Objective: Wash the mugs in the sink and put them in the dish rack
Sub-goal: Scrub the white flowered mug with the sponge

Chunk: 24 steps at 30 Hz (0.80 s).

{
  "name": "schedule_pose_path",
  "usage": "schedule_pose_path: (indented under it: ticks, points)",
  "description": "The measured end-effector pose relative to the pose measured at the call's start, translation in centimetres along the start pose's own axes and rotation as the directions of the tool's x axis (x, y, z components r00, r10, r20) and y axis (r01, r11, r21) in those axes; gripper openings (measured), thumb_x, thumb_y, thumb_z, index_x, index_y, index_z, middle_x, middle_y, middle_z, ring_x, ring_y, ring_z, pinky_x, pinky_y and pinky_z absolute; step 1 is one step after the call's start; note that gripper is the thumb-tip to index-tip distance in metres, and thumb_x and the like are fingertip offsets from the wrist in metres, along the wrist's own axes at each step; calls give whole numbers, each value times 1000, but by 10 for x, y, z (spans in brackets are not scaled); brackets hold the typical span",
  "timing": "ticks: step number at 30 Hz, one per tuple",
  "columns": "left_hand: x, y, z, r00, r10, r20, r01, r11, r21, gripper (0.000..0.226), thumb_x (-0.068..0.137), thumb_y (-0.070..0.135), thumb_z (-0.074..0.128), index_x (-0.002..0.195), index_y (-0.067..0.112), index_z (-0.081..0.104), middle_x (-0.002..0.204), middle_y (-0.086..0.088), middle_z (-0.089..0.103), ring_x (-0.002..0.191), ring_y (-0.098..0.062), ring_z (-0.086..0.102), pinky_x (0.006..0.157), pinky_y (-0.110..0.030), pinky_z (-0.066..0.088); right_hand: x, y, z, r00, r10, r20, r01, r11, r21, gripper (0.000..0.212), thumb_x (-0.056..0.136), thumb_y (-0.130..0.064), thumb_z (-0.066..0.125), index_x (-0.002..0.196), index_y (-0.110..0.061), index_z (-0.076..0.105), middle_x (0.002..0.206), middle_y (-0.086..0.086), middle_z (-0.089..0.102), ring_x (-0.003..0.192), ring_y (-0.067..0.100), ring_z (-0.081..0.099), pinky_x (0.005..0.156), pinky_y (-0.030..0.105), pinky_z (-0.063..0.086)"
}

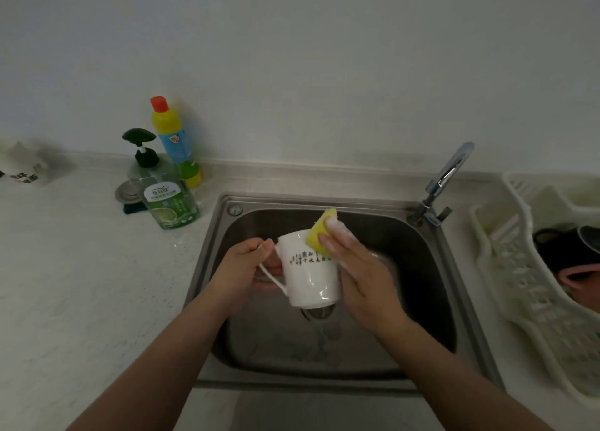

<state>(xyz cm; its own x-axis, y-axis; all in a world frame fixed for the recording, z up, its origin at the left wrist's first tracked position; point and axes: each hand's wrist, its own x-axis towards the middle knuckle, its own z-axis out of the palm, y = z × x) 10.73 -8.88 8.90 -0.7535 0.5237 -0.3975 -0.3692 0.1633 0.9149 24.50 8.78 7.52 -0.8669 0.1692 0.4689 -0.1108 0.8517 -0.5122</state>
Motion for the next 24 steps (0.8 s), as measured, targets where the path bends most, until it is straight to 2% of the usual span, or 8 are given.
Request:
schedule_pose_path:
  ticks: [5, 9, 12, 14, 17, 19, 22, 24]
  points:
    - [0, 9, -12, 1000, 9, 26, -8, 998, -59, 25, 102, 23, 46, 84, 10, 58, 80, -10, 71, 76, -26, 69, 80, -52, 55, -55, -16, -3, 999, 13, 30, -17, 992, 129, 45, 97, -17, 38, 141, -26, 43, 153, -25, 27, 140, 1, 31, 114, 18, 25]
    - [-4, 7, -1, 996, -19, 86, 28, 994, -101, 26, 103, 22, 44, 87, 8, 59, 86, -13, 71, 80, -28, 70, 80, -52, 58, -1, -18, -10, 978, 192, -79, -163, 945, 283, 41, 100, -15, 43, 140, -21, 48, 150, -6, 42, 135, 9, 43, 106, 31, 44]
    - [-4, 11, -2, 999, 2, 52, 7, 985, -173, 27, 103, 23, 43, 87, 7, 58, 76, -9, 70, 73, -23, 70, 67, -42, 60, -32, -30, -6, 975, 212, -66, -180, 930, 320, 41, 100, -12, 42, 140, -18, 48, 150, -9, 42, 136, 11, 42, 108, 30, 41]
    - [-2, 12, -5, 1000, 23, 7, -21, 990, -140, 27, 103, 23, 44, 85, 8, 58, 73, -7, 69, 70, -22, 69, 64, -40, 59, -54, -31, -6, 993, 111, -40, -98, 965, 244, 43, 98, -14, 39, 140, -18, 46, 152, -15, 38, 139, 11, 37, 112, 24, 33]
    - [-2, 10, 4, 1000, 20, -17, -21, 999, -40, 26, 102, 23, 49, 81, 10, 58, 78, -10, 70, 72, -23, 69, 72, -46, 60, -16, -23, -3, 999, 42, -8, -41, 993, 108, 47, 94, -10, 44, 141, -18, 46, 153, -1, 37, 144, 19, 29, 117, 31, 25]
    - [-2, 10, 11, 999, 21, -48, -22, 1000, -17, 26, 101, 22, 52, 79, 10, 57, 80, -12, 70, 74, -25, 69, 69, -44, 60, 1, -21, 4, 998, -59, 35, 62, 993, -100, 51, 88, -9, 49, 138, -18, 46, 150, 6, 40, 146, 22, 22, 119, 31, 17]
    - [1, 12, 11, 993, 62, -103, -50, 991, 122, 28, 99, 21, 55, 73, 10, 55, 79, -12, 70, 79, -28, 71, 65, -43, 60, -31, -20, 16, 884, -319, 341, 427, 848, -315, 57, 76, -17, 68, 132, -20, 53, 145, 3, 47, 148, 19, 11, 120, 38, 16]
    - [2, 13, 10, 989, 109, -101, -83, 969, 233, 30, 98, 20, 57, 69, 12, 53, 79, -13, 68, 81, -30, 70, 69, -47, 61, -30, -14, 14, 839, -344, 422, 500, 793, -348, 73, 62, -16, 84, 130, -17, 55, 139, 6, 54, 142, 21, 24, 117, 42, 25]
